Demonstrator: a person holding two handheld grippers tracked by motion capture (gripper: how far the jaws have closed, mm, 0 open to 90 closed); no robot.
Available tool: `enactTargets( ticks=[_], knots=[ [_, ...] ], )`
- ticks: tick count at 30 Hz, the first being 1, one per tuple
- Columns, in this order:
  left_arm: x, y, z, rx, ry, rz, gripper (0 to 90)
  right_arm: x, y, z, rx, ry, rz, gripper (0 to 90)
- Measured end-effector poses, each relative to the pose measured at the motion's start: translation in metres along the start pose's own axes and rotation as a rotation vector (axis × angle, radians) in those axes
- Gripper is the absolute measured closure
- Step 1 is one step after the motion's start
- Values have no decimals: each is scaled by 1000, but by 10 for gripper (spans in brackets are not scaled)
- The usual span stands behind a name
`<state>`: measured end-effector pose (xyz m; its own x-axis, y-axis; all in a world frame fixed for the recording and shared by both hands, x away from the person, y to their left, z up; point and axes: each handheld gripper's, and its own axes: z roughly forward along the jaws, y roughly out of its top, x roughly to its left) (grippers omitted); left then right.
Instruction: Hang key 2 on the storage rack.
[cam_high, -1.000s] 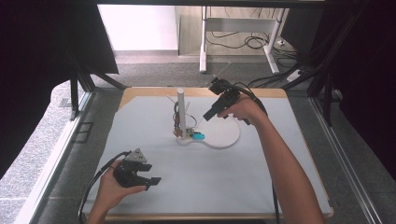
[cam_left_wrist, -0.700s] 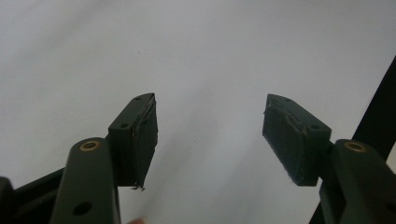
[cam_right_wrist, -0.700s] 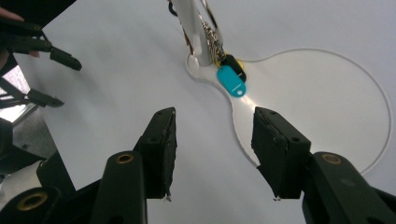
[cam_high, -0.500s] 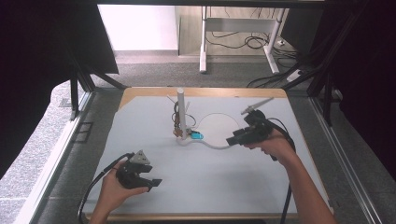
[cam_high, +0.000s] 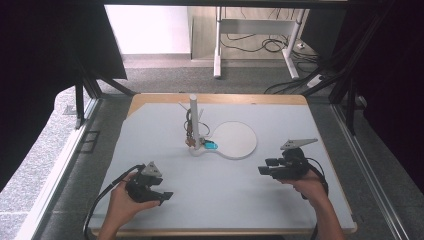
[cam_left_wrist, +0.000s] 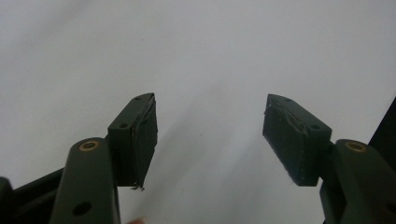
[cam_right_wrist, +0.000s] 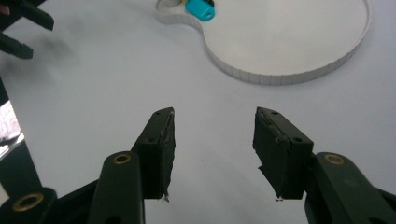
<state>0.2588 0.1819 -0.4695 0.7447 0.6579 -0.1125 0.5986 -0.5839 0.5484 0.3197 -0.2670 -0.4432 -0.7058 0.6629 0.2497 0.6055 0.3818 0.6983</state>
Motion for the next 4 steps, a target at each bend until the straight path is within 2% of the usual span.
enactTargets(
  ticks=[4],
  knots=[
    [1, 1, 1, -12, -1, -6, 361, 4, -12, -3, -82, -8, -11, 461]
  ],
)
